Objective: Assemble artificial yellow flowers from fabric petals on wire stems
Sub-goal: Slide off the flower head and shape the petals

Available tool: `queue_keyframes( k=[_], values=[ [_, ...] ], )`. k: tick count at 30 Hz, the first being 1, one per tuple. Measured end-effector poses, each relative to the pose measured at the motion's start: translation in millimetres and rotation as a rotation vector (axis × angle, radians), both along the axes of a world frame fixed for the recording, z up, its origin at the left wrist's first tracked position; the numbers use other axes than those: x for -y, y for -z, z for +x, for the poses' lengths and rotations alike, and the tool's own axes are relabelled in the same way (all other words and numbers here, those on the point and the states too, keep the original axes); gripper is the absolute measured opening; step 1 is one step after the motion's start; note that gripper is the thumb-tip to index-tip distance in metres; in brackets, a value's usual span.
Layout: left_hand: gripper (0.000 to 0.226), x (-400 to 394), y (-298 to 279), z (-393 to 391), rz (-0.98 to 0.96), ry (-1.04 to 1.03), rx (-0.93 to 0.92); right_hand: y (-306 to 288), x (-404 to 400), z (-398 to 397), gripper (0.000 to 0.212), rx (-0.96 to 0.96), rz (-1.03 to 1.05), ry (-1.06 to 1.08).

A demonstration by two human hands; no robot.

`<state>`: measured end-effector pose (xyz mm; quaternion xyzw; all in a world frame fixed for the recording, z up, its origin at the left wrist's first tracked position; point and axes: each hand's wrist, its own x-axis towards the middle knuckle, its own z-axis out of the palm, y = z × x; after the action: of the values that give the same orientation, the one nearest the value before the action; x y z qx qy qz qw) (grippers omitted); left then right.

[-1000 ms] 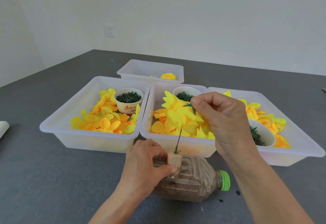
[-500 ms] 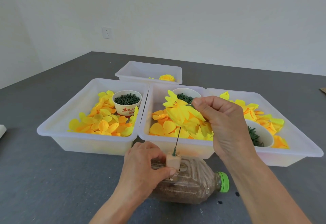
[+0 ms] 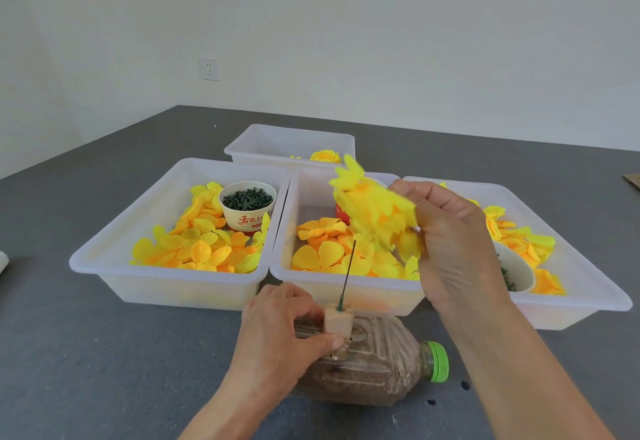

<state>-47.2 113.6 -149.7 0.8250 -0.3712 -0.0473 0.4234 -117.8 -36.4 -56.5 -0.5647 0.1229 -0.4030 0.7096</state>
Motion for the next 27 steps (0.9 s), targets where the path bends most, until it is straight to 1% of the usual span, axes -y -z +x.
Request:
queue_keyframes(
  k=[3, 5, 6, 8, 10, 14, 16, 18, 19, 22, 23, 25, 27],
  values=[
    [0.022, -0.4, -0.2, -0.1, -0.006, 0.001, -0.002, -5.7, 8.6, 1.7, 0.037, 0.010, 0.376, -0.129],
    [0.021, -0.3, 0.0, 0.0, -0.012, 0.001, 0.005, -6.4, 17.1, 2.7, 0.044, 0.009, 0.599, -0.171],
    [0.021, -0.1, 0.3, 0.2, -0.012, 0.000, 0.004, -6.2, 21.2, 2.5, 0.044, 0.008, 0.689, -0.172],
    [0.021, -0.3, 0.3, 1.0, -0.010, 0.001, -0.008, -4.8, 26.8, 2.0, 0.031, 0.000, 0.819, -0.173],
    [0.022, 0.1, -1.0, 2.4, -0.006, 0.010, -0.027, -3.5, 29.0, 2.6, 0.019, 0.004, 0.879, -0.197],
    [0.024, 0.4, -8.6, 8.2, -0.020, 0.028, -0.126, -0.8, 32.2, 6.3, 0.021, 0.089, 0.966, -0.263],
    [0.026, -2.6, -15.2, 12.5, 0.024, 0.070, -0.121, -0.6, 33.1, 8.7, 0.029, 0.137, 0.988, -0.294],
    [0.028, -8.9, -27.4, 17.5, 0.016, 0.104, -0.142, -0.1, 34.0, 11.6, 0.046, 0.184, 1.008, -0.305],
    [0.028, -12.4, -36.1, 19.7, -0.021, 0.095, -0.166, -0.1, 34.0, 13.1, 0.047, 0.210, 1.023, -0.313],
    [0.022, -14.4, -66.2, 23.3, -0.214, 0.015, -0.168, -2.1, 32.7, 19.8, 0.025, 0.267, 1.066, -0.333],
    [0.016, -10.3, -75.9, 24.3, -0.297, 0.001, -0.176, -2.3, 32.7, 23.6, 0.022, 0.281, 1.082, -0.333],
    [0.009, 6.2, -92.5, 26.5, -0.437, -0.005, -0.218, -1.7, 33.4, 32.3, 0.019, 0.306, 1.097, -0.359],
    [0.006, 30.2, -105.5, 29.1, -0.502, 0.010, -0.275, -3.1, 30.1, 41.2, 0.008, 0.335, 1.078, -0.381]
  ],
)
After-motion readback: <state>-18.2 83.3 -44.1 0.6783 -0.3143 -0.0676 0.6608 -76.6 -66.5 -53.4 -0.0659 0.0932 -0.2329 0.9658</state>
